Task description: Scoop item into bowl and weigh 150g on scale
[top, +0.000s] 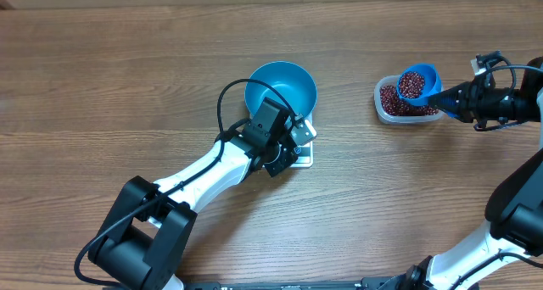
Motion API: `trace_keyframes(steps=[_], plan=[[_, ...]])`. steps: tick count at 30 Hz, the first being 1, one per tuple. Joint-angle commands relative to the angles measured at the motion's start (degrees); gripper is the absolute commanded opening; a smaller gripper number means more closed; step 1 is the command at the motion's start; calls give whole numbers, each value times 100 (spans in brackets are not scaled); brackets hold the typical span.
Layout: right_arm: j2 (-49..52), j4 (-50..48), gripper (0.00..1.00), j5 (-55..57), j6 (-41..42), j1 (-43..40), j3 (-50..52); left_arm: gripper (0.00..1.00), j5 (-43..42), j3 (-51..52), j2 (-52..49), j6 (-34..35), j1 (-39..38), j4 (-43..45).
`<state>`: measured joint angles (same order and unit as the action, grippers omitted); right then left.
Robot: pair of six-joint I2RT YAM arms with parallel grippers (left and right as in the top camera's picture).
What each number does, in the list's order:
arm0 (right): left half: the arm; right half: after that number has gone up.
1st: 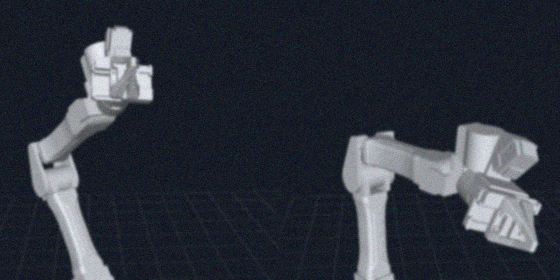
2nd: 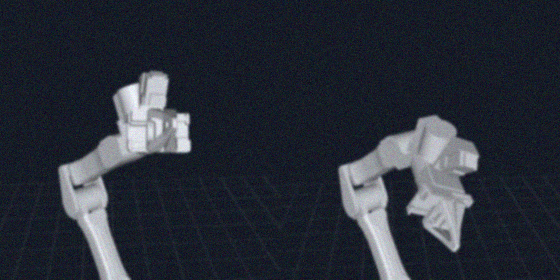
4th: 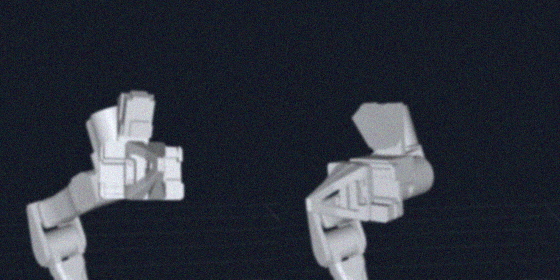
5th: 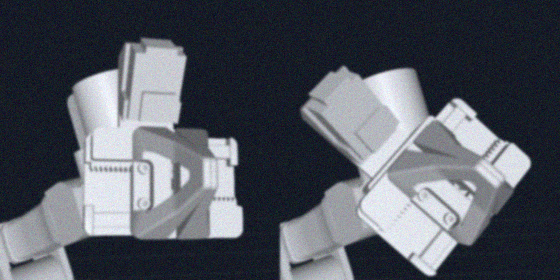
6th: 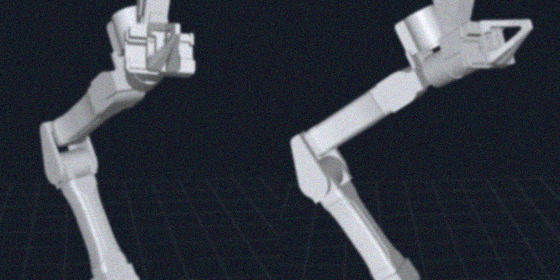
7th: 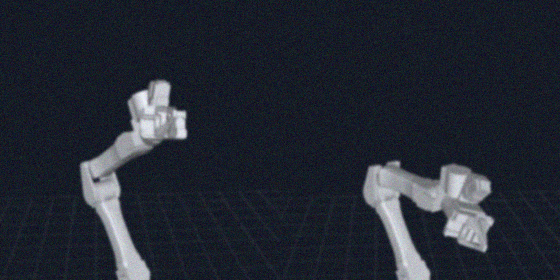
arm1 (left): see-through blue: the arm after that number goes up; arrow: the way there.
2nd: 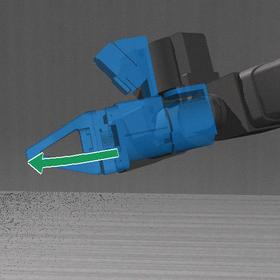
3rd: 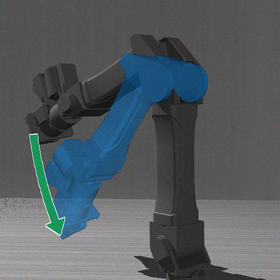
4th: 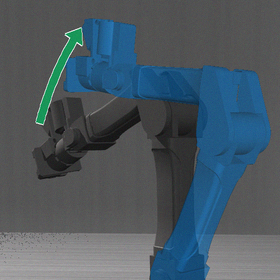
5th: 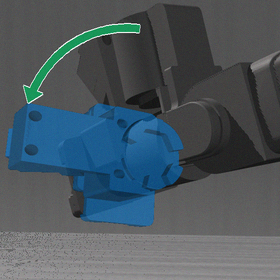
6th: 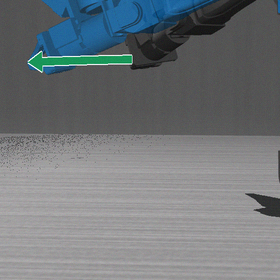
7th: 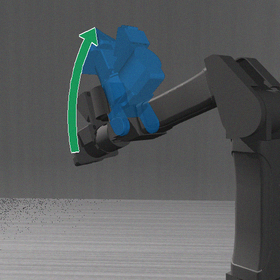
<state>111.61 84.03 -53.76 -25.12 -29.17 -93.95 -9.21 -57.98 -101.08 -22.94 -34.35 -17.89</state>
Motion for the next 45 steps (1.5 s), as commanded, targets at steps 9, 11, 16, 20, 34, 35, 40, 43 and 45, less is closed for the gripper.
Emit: trace_keyframes(steps=[9,11,16,20,34,35,40,43,45], plan=[[11,-15,4,-114,-50,-15,-13,4,-72,114,-105,-131,35,170],[11,-17,4,-114,-50,-15,-13,4,-70,127,-153,-131,37,170],[11,-17,4,-114,-50,-15,-13,4,-74,127,-310,-131,35,195],[11,-15,4,-111,-50,-15,-13,4,-72,127,-315,-131,37,262],[11,-15,4,-70,-48,-15,-13,4,-68,127,-317,-133,37,345],[11,-15,4,-70,-48,-15,-13,4,-68,127,-317,-133,37,345],[11,-15,4,-70,-48,-15,-13,4,-68,127,-317,-133,37,341],[11,-15,4,-70,-50,-15,-13,4,-17,127,-317,-133,37,343],[11,-15,4,-70,-48,-15,-13,4,46,127,-317,-133,37,345]])
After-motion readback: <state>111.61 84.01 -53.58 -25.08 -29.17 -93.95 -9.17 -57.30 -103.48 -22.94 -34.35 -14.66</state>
